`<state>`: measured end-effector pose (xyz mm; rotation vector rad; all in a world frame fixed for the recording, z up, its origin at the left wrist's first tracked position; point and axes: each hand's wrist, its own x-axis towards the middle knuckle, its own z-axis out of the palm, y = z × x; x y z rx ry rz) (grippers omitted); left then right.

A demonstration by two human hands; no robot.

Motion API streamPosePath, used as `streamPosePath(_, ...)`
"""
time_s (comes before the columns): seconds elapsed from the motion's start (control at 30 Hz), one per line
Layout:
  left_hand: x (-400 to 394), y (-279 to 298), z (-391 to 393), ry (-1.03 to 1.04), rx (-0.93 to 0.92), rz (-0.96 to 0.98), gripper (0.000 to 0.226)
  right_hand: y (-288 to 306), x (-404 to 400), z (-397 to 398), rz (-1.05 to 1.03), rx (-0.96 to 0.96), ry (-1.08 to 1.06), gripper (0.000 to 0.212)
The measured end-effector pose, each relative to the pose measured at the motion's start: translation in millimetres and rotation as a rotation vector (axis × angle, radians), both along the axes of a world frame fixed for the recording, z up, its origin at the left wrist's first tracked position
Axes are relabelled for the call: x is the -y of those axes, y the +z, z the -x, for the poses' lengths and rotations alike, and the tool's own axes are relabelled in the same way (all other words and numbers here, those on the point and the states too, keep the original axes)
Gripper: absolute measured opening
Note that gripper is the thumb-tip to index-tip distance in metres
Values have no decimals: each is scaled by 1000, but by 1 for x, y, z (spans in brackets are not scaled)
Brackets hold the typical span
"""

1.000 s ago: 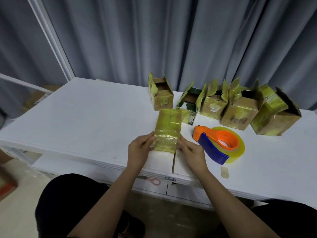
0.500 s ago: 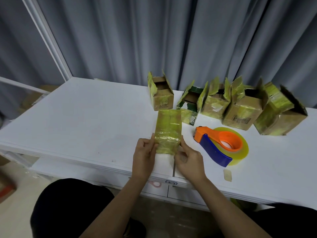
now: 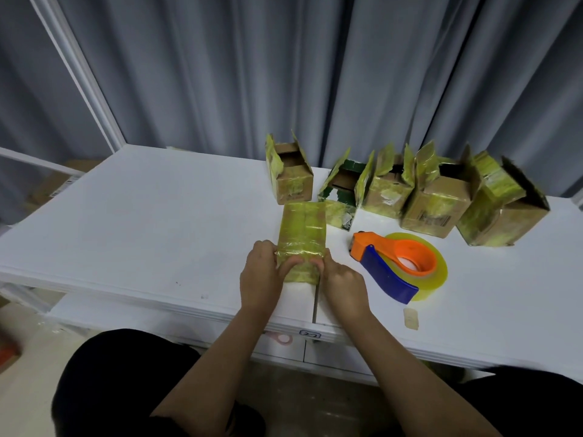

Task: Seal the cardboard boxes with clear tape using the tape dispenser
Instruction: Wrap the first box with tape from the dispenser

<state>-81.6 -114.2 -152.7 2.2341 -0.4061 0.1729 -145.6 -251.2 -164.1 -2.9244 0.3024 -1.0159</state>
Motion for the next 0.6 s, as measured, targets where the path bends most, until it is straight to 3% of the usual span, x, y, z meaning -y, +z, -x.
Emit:
streamPosePath(0.13, -2, -13, 6, -27, 74, 72, 27, 7, 9, 4, 5, -158, 81, 35)
streamPosePath(0.23, -12, -14, 3, -65, 68, 198, 13, 18, 19, 9, -214, -248, 157, 39)
streamPosePath(0.27, -15, -12, -2, -86, 70, 211, 13, 23, 21, 11, -260, -169, 172, 36)
streamPosePath(0.33, -22, -8, -15, -140, 70, 209, 14, 33, 26, 10, -213, -37, 227, 40)
streamPosePath(0.47, -29, 2, -39, -208, 59, 153, 19, 39, 32, -9, -113, -337, 420, 60)
streamPosePath(0.6, -22, 3, -31, -169, -108, 187, 43, 31, 23, -22, -203, -265, 358, 60)
